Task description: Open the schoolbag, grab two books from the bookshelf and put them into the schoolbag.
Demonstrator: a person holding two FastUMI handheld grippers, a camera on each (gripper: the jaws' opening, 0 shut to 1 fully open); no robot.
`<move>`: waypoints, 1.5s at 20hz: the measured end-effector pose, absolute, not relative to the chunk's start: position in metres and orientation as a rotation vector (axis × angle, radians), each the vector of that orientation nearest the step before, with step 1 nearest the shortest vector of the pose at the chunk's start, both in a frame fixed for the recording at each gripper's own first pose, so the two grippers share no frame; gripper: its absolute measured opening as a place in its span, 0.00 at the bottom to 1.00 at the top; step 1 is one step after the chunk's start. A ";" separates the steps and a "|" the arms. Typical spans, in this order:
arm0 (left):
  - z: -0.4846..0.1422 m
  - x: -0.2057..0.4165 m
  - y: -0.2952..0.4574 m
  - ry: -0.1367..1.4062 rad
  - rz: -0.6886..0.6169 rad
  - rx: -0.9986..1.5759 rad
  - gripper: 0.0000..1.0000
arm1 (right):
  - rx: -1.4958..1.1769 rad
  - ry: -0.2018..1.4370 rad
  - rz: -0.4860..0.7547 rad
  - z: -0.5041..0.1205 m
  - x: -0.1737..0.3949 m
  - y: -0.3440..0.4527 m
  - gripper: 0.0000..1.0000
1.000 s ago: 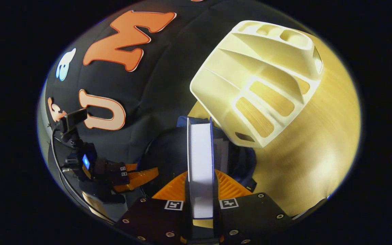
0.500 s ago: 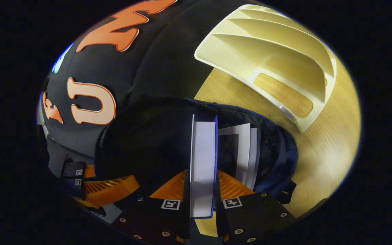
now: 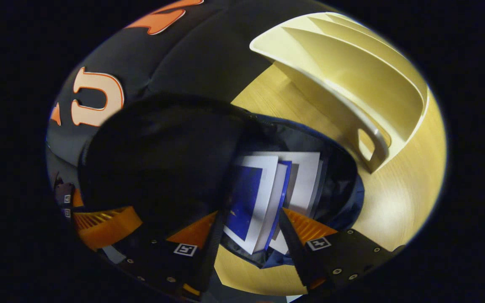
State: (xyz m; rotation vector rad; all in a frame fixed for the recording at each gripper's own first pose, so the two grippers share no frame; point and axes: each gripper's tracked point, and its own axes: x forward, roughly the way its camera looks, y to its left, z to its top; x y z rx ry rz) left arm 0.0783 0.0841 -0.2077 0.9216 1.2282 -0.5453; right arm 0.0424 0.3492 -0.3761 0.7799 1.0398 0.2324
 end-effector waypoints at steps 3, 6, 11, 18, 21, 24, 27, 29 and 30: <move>-0.217 0.071 0.086 1.223 -0.557 0.904 0.01 | 0.766 1.031 0.243 -0.359 0.029 0.321 0.96; -0.232 0.056 0.083 1.247 -0.584 0.877 0.01 | 0.777 1.003 0.235 -0.341 0.016 0.285 0.96; -0.251 0.041 0.082 1.289 -0.562 0.825 0.06 | 0.764 0.956 0.180 -0.317 0.001 0.218 0.96; -0.277 0.011 0.100 1.339 -0.404 0.796 1.00 | 0.710 0.959 0.184 -0.305 -0.002 0.138 0.96; -0.260 0.011 0.080 1.250 -0.322 0.807 0.99 | 0.686 0.955 0.206 -0.294 0.006 0.105 0.96; -0.231 0.002 0.042 1.150 -0.268 0.768 0.99 | 0.623 0.915 0.260 -0.267 0.012 0.072 0.96; -0.198 -0.005 -0.005 1.011 -0.212 0.728 0.99 | 0.533 0.851 0.321 -0.236 0.015 0.044 0.96; -0.173 -0.004 -0.044 0.877 -0.187 0.686 0.99 | 0.453 0.772 0.338 -0.214 0.015 0.022 0.96; -0.162 -0.004 -0.065 0.810 -0.182 0.657 0.98 | 0.420 0.718 0.339 -0.200 0.018 0.014 0.96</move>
